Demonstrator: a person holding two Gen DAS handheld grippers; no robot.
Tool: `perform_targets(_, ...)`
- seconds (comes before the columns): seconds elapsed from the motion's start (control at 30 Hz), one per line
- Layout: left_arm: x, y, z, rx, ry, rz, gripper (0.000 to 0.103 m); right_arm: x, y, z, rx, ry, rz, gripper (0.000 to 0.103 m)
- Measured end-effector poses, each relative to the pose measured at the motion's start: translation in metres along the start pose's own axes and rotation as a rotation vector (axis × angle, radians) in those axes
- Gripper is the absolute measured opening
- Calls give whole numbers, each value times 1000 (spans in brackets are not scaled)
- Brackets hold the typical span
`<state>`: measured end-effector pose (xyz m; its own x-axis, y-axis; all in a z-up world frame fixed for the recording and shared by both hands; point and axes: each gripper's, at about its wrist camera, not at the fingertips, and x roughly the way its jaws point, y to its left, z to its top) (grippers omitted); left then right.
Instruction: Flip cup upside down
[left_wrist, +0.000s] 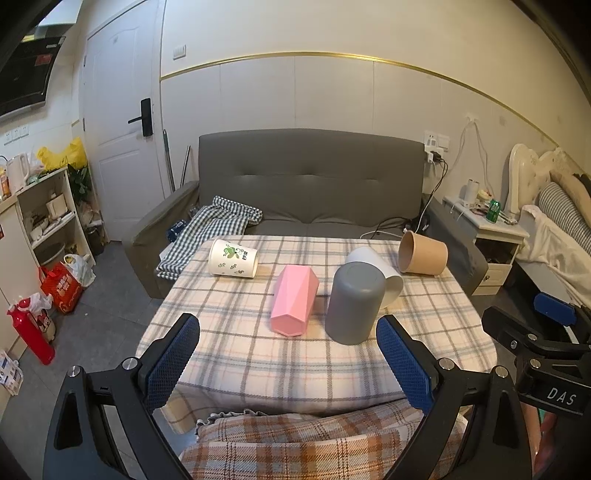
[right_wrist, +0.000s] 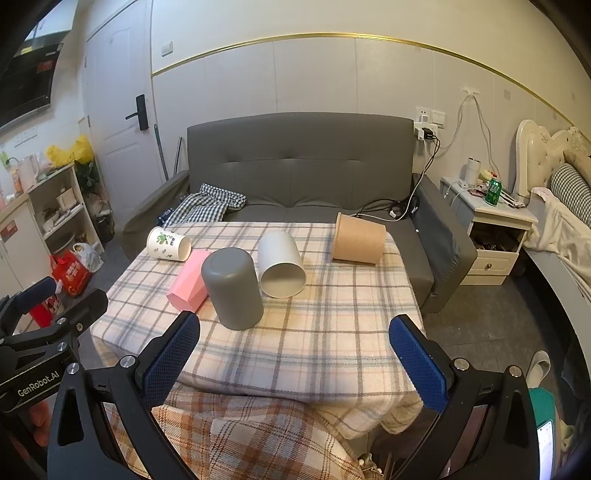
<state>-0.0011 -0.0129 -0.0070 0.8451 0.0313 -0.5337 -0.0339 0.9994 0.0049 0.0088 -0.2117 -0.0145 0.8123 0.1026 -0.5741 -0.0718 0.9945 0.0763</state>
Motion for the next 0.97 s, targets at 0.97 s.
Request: perform_targets(0.97,0,-1,1,0,3,0,99,3,0,-5,1,11,0,103)
